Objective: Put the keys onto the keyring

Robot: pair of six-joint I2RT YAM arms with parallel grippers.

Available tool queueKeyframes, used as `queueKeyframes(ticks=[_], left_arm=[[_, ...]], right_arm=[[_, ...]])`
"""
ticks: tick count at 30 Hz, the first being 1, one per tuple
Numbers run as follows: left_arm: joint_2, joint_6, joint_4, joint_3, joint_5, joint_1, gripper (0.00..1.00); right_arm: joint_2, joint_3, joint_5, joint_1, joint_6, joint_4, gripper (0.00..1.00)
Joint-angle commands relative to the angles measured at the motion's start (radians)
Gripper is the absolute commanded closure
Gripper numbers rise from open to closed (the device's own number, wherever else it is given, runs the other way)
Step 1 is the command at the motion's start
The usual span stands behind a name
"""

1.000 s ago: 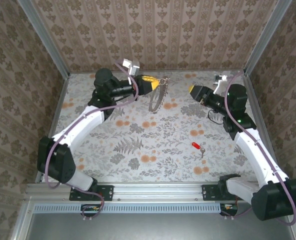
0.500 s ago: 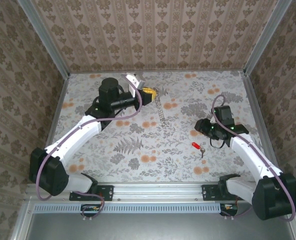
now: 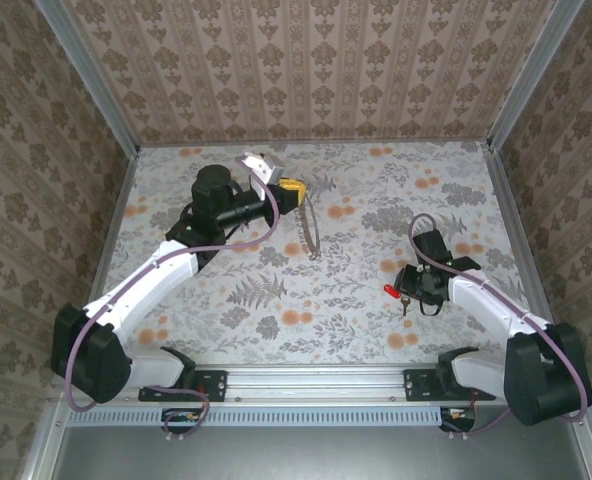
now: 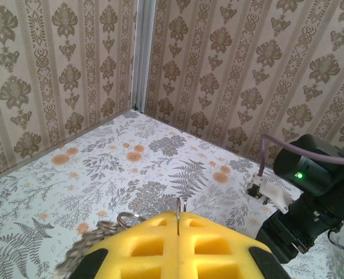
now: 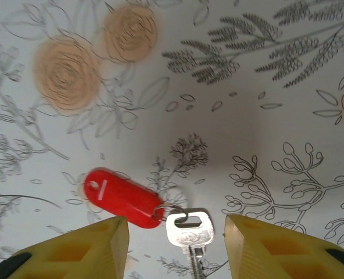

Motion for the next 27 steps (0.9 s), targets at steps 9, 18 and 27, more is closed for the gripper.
queueKeyframes(ticks=[9,18,27], left_arm=[[-0.031,-0.023,0.077,-0.003,0.033,-0.009,1.0],[-0.009,-0.009,0.052,0.023,0.034,-0.008,1.0],[0.007,-0.008,0.038,0.047,0.08,-0.003,1.0]], right_arm=[[0.092,-0.007,-0.041,0.038,0.025,0.085,0.54],[0.168,0.066,-0.15,0.134,0.089,0.173,0.72],[0.076,0.166,-0.069,0.161,0.082,0.089,0.6]])
